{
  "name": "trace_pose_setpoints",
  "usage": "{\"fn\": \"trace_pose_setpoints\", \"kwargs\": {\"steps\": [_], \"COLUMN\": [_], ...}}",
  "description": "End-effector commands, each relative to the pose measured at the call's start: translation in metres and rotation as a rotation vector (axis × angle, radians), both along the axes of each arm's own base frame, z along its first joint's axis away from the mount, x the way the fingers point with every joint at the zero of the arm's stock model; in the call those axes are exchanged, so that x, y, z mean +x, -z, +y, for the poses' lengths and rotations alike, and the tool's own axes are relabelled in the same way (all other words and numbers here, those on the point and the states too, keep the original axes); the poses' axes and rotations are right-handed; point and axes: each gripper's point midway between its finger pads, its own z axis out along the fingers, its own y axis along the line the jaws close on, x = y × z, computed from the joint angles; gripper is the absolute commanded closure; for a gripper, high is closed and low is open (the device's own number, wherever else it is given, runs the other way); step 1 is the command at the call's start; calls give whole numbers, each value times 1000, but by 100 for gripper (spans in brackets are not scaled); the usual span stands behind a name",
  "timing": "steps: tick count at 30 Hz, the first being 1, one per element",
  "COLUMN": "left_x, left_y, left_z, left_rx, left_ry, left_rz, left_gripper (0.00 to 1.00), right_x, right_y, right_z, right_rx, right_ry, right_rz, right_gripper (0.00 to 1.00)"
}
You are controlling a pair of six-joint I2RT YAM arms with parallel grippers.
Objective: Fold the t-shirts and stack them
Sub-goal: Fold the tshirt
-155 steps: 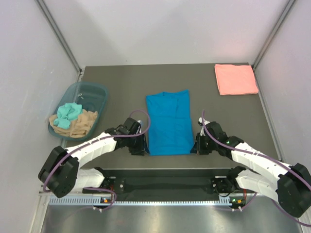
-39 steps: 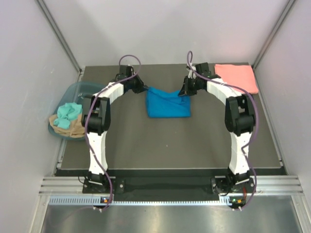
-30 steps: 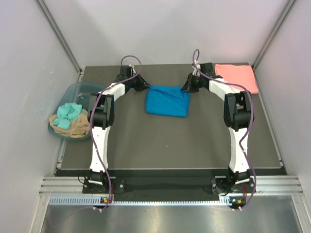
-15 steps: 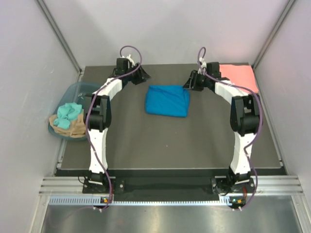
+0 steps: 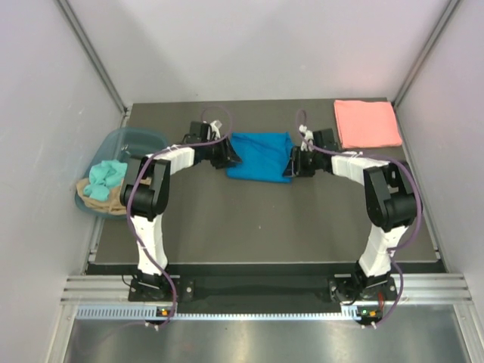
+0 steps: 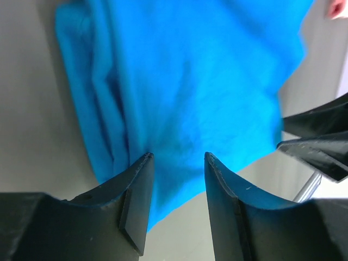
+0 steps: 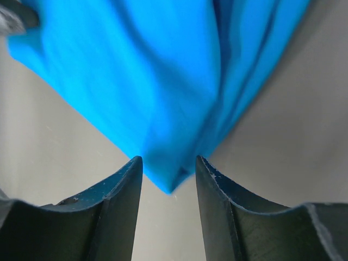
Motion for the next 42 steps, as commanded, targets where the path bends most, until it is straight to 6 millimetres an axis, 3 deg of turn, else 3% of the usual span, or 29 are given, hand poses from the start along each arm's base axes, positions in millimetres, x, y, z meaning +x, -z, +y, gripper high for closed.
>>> {"fn": "trace_pose_setpoints", "kwargs": {"steps": [1, 3, 6, 10, 12, 17, 18, 21, 23, 25, 27, 29, 33, 35, 37, 42], "left_x": [3, 2, -1, -13, -23, -83, -95, -114, -116, -106, -90, -77, -43, -30, -17, 12], "left_y": [5, 19, 29, 23, 9, 19, 18, 5, -6, -25, -40, -42, -30, -28, -25, -15], "left_z": [6, 16, 25, 26, 20, 5, 6, 2, 0, -4, -12, -14, -22, -21, -27, -22], "left_rx": [2, 58, 110, 110, 110, 230, 237, 176, 155, 141, 129, 140, 130, 102, 65, 72], "left_ry": [-16, -54, -80, -112, -122, -120, -129, -135, -130, -109, -70, -60, -37, -38, -23, -36], "left_rz": [-37, -13, 10, 30, 29, 156, 172, 176, 159, 100, 48, 42, 30, 20, 7, -16], "left_gripper": [53, 53, 52, 52, 52, 51, 51, 48, 47, 46, 46, 46, 47, 47, 47, 48], "right_x": [-12, -14, -19, -30, -36, -73, -84, -105, -119, -117, -110, -100, -60, -45, -25, 11], "right_y": [4, 11, 26, 31, 22, 14, 22, 32, 35, 22, 1, -15, -51, -48, -60, -56], "right_z": [6, 7, 4, 1, 0, -9, -13, -25, -31, -33, -33, -34, -30, -28, -24, -11], "right_rx": [-10, -2, -10, -4, 3, 17, 1, -52, -65, -71, -66, -68, -71, -76, -56, -28], "right_ry": [-25, -18, -6, -6, -18, -29, -24, 1, 7, 20, 27, 36, 27, 11, 3, -41], "right_rz": [-50, -54, -38, -39, -63, -48, -20, 66, 97, 65, 14, -36, -150, -152, -192, -217], "right_gripper": [56, 57, 67, 100, 100, 100, 98, 82, 71, 62, 59, 55, 53, 53, 51, 45]}}
